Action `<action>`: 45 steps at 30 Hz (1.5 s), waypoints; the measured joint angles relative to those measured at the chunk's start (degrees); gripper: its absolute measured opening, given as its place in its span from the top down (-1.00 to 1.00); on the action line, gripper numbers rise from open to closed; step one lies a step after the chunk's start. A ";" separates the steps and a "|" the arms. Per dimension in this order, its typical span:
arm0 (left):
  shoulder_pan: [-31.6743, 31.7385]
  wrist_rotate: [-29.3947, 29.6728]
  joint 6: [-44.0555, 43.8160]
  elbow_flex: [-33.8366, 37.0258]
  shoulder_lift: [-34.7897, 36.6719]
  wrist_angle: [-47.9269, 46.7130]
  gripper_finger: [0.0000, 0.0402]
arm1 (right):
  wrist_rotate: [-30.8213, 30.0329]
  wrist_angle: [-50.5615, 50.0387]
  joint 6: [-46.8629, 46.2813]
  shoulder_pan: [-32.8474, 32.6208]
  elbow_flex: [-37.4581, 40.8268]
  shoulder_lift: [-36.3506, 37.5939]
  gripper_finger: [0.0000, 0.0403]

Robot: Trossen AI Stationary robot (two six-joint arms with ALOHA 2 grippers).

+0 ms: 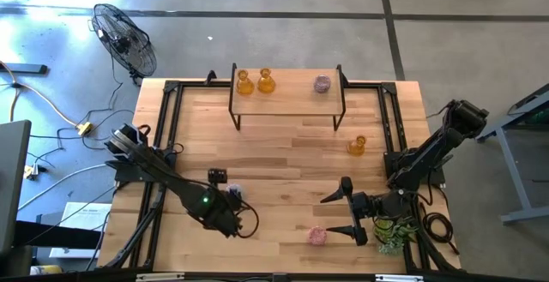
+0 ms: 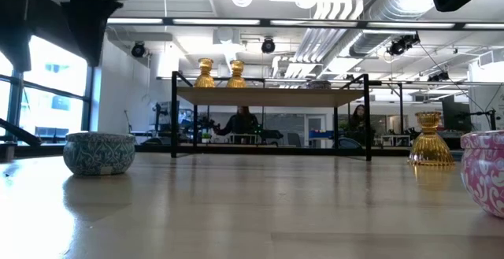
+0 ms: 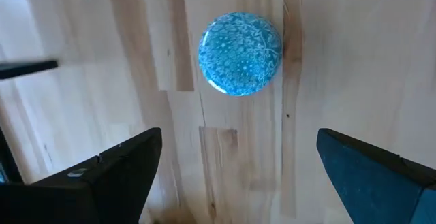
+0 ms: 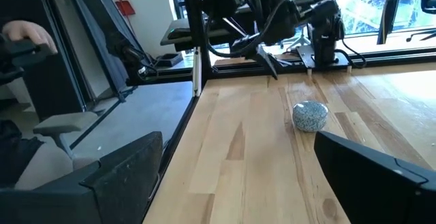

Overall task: Pick & Place candle stick holders
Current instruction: Put the blue white scented candle on the shelf

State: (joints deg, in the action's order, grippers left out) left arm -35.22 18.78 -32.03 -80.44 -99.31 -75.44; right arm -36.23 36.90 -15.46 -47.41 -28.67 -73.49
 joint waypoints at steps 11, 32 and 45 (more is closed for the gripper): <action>4.37 -5.33 10.50 5.63 0.05 13.30 -0.91 | -0.55 0.00 0.02 0.03 0.00 0.00 -0.88; 14.56 -17.96 16.85 14.66 0.05 26.75 -0.91 | -0.01 -1.09 -0.09 0.01 0.00 0.00 -0.88; 14.60 -21.82 17.05 16.00 0.05 31.83 -0.91 | -0.01 -1.07 -0.56 0.01 0.00 0.00 -0.88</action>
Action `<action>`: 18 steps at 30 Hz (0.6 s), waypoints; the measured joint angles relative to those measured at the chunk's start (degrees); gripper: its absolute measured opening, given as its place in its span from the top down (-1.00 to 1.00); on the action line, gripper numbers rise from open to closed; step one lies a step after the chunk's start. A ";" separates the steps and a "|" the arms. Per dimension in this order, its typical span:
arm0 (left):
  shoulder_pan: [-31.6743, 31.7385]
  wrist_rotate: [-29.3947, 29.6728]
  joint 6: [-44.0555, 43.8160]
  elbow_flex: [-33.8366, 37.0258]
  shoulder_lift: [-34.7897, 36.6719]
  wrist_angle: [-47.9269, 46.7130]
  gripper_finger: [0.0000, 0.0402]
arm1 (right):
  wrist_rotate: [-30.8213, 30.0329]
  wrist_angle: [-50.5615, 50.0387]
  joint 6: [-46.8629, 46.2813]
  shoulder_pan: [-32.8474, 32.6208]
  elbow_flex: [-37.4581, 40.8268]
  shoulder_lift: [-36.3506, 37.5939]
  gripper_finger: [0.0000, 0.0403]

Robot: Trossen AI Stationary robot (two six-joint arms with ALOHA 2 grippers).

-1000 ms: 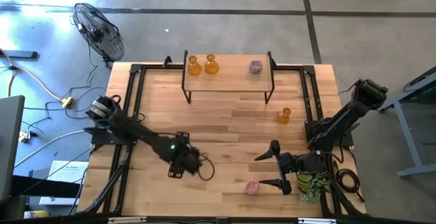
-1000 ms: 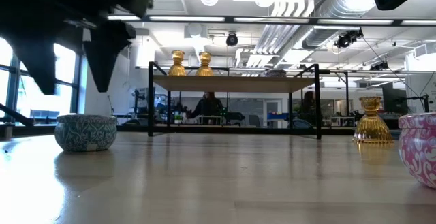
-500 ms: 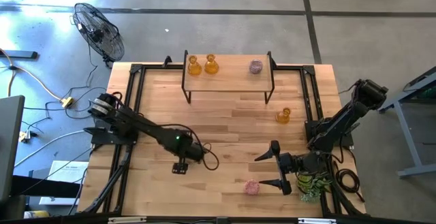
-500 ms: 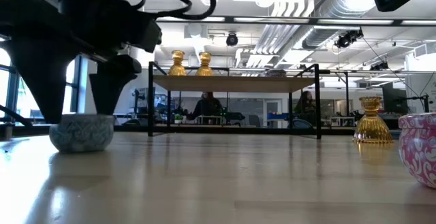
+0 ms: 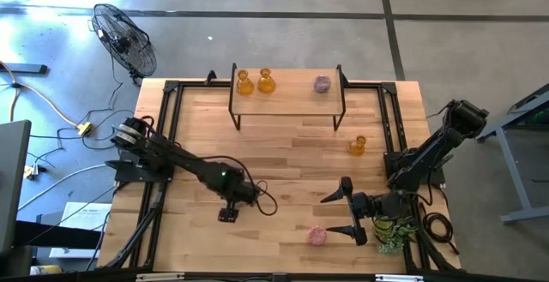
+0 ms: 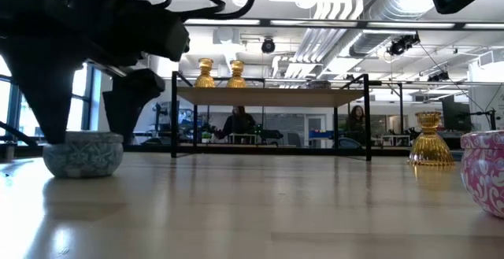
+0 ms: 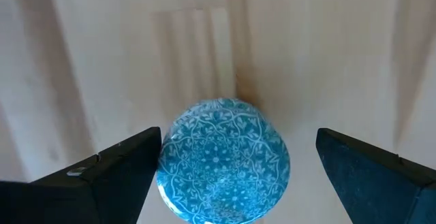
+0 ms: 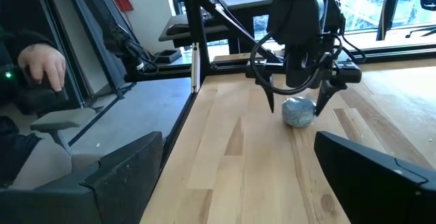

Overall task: Pick & Place candle stick holders
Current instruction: Put the blue white scented candle on the shelf

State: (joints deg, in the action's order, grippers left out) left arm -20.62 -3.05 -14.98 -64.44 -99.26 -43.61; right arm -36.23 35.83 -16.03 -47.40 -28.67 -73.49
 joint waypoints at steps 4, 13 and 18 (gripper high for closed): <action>-0.02 -1.58 -0.14 0.96 0.02 0.25 -0.91 | 0.01 0.00 0.02 0.00 0.00 0.00 -0.88; 0.00 -1.05 -0.50 3.49 0.02 1.16 -0.91 | 0.00 -0.02 0.02 0.00 0.00 0.00 -0.88; 0.00 -0.92 -0.42 4.20 0.02 2.29 -0.91 | -0.37 -0.02 0.02 0.00 0.00 0.00 -0.88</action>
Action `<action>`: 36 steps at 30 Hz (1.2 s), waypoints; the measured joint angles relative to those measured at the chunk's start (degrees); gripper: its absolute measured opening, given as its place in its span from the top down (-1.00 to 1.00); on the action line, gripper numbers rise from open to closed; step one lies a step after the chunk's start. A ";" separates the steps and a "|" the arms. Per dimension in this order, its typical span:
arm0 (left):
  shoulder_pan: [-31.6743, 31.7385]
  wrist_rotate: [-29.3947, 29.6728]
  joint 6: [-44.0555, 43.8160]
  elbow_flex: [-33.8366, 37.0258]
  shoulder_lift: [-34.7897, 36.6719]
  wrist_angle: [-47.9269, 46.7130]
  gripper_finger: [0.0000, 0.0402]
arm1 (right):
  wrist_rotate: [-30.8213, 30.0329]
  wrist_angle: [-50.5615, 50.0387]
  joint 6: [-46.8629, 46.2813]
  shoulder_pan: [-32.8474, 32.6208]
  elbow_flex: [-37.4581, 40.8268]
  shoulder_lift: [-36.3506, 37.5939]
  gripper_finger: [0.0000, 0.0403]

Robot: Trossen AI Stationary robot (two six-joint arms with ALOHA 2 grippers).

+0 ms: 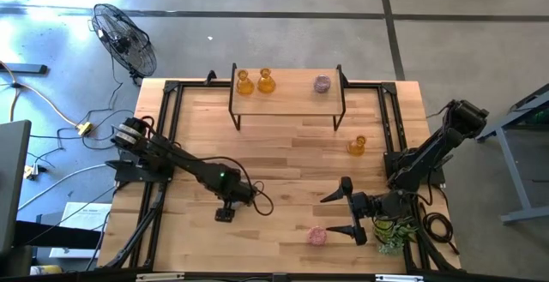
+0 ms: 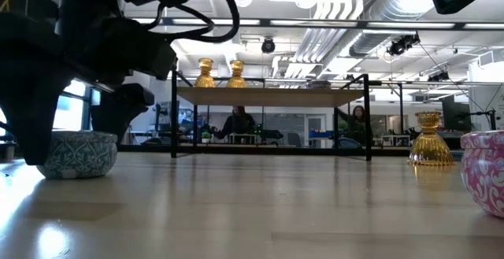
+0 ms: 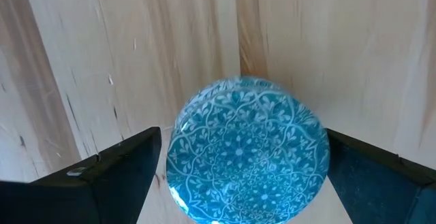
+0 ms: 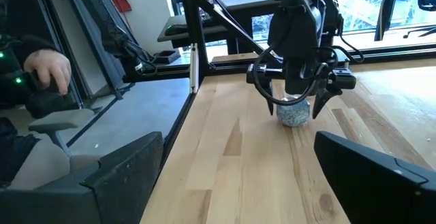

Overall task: Pick & Place candle stick holders
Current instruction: Put the blue white scented candle on the shelf

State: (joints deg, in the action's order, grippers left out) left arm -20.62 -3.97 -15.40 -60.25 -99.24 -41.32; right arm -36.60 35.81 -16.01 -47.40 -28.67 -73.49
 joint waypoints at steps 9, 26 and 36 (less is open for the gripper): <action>0.02 -1.43 -1.32 0.09 -0.01 2.62 -0.77 | -0.07 0.00 0.00 0.00 0.00 0.00 -0.88; 0.04 -1.51 -2.43 -0.12 -0.24 3.50 -0.42 | -0.33 0.00 0.00 0.00 0.00 0.00 -0.88; 0.02 -1.60 -2.15 -4.30 -0.66 -5.55 -0.42 | -0.33 0.00 0.00 0.00 0.00 0.00 -0.88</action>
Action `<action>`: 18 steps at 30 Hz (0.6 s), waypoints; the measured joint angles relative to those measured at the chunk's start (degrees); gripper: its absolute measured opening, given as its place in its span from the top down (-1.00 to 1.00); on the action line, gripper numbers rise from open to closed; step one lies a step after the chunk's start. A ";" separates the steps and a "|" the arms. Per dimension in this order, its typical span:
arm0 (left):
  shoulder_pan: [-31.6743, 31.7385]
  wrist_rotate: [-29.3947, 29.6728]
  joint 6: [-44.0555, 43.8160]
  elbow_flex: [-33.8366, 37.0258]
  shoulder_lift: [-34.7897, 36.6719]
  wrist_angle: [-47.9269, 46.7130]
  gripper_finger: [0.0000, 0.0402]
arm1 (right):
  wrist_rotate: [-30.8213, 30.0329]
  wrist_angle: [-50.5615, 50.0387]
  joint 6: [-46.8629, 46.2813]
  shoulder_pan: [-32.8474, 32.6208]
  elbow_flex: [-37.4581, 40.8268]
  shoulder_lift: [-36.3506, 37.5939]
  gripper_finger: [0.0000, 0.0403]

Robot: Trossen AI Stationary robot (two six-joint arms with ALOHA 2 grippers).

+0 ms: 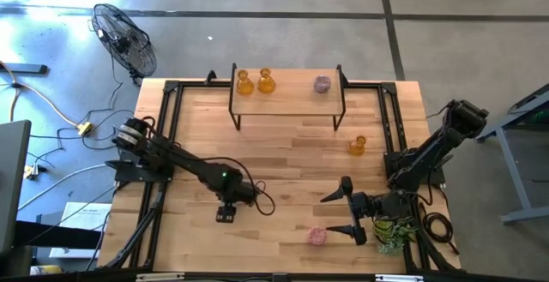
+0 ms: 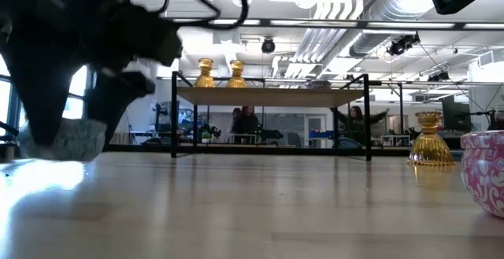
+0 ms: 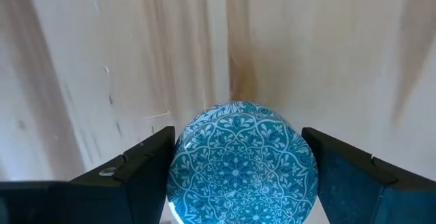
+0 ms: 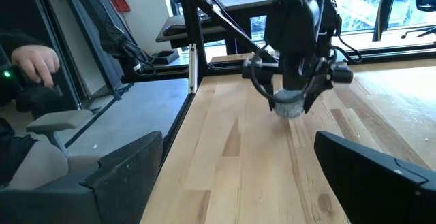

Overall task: Pick & Place candle stick holders
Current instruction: Put the blue white scented candle on the shelf

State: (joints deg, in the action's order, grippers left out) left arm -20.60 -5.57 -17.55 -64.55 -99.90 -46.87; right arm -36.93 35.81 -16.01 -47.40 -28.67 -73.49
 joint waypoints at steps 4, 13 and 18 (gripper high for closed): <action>0.00 1.93 1.02 -5.58 0.07 -8.97 -0.41 | 0.00 0.00 0.00 0.00 0.00 0.00 -0.88; 0.40 8.79 5.45 -23.75 0.11 -23.45 -0.41 | 1.35 8.98 4.36 -0.36 0.00 0.00 -0.88; 2.58 11.58 8.16 -36.52 0.19 -31.30 -0.41 | 6.03 15.42 14.18 -2.24 0.00 0.00 -0.88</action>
State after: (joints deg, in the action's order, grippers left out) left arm -18.02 6.01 -9.39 -101.07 -99.71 -78.17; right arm -30.90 51.23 -1.83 -49.64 -28.67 -73.49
